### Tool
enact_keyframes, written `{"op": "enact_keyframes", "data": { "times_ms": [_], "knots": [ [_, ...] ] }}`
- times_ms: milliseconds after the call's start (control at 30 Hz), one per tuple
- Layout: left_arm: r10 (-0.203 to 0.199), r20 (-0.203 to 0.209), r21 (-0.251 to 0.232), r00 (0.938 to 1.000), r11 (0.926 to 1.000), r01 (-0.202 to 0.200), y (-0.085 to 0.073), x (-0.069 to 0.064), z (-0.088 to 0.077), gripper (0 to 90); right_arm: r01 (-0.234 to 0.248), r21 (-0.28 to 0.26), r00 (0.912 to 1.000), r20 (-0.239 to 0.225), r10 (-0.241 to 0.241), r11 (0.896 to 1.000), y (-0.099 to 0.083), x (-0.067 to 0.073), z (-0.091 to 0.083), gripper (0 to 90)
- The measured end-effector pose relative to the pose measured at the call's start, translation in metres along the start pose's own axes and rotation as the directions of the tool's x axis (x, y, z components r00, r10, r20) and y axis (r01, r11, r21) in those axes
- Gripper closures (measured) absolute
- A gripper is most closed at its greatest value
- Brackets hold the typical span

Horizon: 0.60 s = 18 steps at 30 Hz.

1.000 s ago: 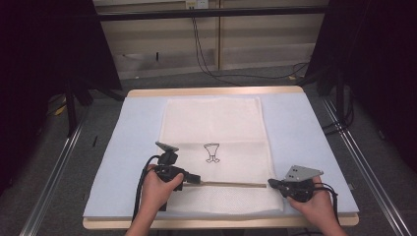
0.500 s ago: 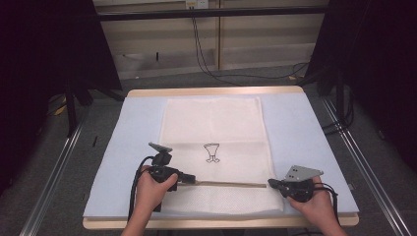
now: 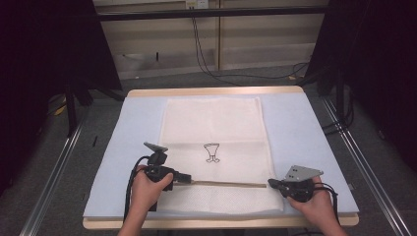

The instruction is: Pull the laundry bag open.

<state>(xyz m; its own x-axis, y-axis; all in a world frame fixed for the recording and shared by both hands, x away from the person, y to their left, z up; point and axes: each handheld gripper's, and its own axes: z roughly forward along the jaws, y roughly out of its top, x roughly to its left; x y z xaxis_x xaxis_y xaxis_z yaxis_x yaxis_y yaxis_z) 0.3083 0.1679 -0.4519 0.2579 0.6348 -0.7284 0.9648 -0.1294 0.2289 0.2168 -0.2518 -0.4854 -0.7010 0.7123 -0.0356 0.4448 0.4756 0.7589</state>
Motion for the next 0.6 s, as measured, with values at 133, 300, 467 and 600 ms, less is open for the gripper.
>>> {"op": "enact_keyframes", "data": {
  "times_ms": [133,300,467,600],
  "knots": [
    [0.009,0.007,0.004,0.9999,1.0,-0.009,0.0,0.001,-0.003,87.6,-0.002,-0.002,1.0,-0.002,0.002,1.0,0.0,0.0,0.0,90.0],
    [-0.003,0.004,0.001,1.0,1.0,0.003,-0.002,0.002,-0.004,87.7,-0.007,0.004,1.0,-0.001,0.007,1.0,0.001,0.0,0.0,90.0],
    [0.001,0.01,0.006,0.9999,1.0,-0.001,-0.002,0.003,-0.006,87.7,-0.005,0.004,1.0,0.0,0.005,1.0,0.001,0.0,0.0,90.0],
    [0.001,-0.008,-0.004,1.0,1.0,-0.001,-0.003,0.006,-0.011,87.6,-0.006,0.004,1.0,-0.001,0.006,1.0,0.0,0.0,0.0,90.0]
  ]
}}
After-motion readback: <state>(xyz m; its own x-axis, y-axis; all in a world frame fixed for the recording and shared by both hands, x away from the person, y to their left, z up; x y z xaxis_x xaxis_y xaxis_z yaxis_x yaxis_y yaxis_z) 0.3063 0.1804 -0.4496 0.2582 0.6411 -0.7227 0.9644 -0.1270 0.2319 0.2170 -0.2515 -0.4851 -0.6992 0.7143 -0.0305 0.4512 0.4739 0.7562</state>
